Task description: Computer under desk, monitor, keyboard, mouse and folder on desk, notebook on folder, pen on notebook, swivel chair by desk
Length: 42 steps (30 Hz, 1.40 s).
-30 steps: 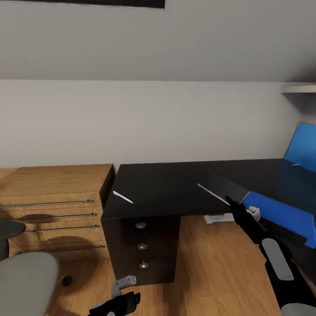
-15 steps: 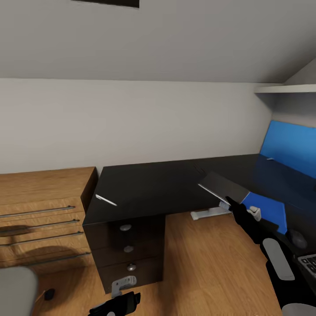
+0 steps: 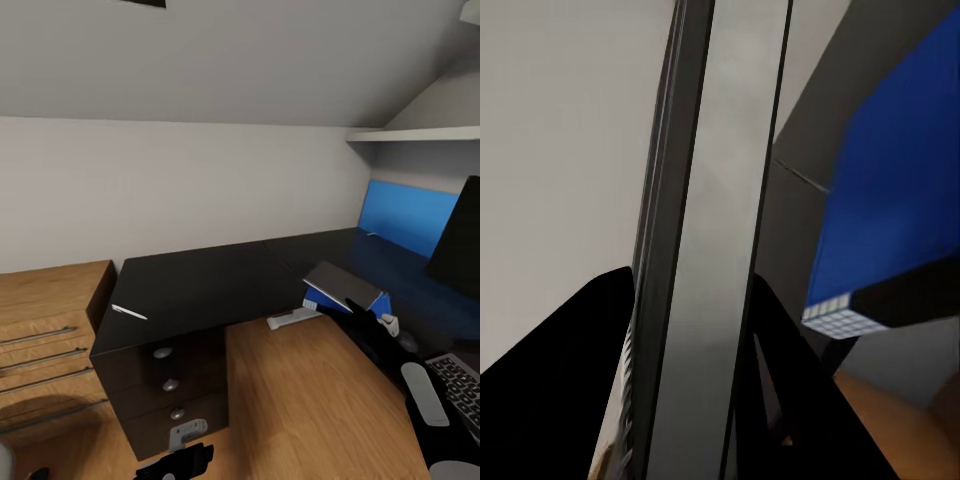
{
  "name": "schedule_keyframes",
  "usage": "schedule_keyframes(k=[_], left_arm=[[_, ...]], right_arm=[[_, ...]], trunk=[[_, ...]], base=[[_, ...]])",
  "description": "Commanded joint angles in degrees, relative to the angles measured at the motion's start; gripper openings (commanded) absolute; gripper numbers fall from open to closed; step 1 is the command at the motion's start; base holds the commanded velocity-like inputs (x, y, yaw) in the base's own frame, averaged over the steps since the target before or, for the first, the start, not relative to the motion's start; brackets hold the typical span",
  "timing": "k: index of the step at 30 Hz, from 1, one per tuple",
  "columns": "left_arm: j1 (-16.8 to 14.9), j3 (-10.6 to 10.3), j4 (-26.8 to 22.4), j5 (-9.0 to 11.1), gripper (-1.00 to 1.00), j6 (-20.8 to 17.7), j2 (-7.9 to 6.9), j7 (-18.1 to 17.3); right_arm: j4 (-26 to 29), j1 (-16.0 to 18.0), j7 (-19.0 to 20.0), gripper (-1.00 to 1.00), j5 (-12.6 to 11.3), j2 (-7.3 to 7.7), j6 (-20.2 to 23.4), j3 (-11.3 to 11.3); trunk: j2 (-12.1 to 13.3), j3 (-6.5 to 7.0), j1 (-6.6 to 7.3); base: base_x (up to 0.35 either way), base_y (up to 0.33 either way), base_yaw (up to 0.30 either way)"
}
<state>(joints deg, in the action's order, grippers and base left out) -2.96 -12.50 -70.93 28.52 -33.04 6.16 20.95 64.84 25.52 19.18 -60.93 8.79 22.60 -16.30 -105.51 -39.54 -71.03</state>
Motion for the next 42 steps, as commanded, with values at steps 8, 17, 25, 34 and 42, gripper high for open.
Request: schedule_keyframes(k=[8,17,25,34,42], left_arm=[[0.0,-0.1,-0.1,0.6,1.00,-0.1,-0.01,0.5],[0.0,-0.1,-0.1,0.6,1.00,-0.1,-0.01,0.5],[0.0,-0.2,-0.1,0.6,1.00,-0.2,-0.01,0.5],[0.0,-2.1,-0.1,0.7,1.00,-0.1,-0.01,0.7],[0.0,-2.2,-0.1,0.7,1.00,-0.1,-0.08,0.6]], right_arm=[[-0.1,0.1,0.1,-1.00,-0.5,-0.01,0.5,-0.5],[-0.2,0.1,0.0,-1.00,-0.4,-0.05,0.6,-0.5],[-0.2,0.1,-2.5,-1.00,-0.7,-0.41,0.5,-0.3],[-0.1,1.3,-13.0,-1.00,-3.8,-1.03,-0.4,-0.1],[-0.2,5.1,-20.9,-1.00,-5.0,-3.37,-6.8,0.3]], trunk=[[0.0,-0.06,0.01],[0.0,-0.06,0.01],[0.0,-0.06,0.01],[0.0,-0.06,0.01],[0.0,-0.06,0.01]], base=[[0.000,0.000,-0.243],[0.000,0.000,-0.045],[0.000,0.000,-0.005],[0.000,0.000,0.000],[0.000,0.000,0.000]])
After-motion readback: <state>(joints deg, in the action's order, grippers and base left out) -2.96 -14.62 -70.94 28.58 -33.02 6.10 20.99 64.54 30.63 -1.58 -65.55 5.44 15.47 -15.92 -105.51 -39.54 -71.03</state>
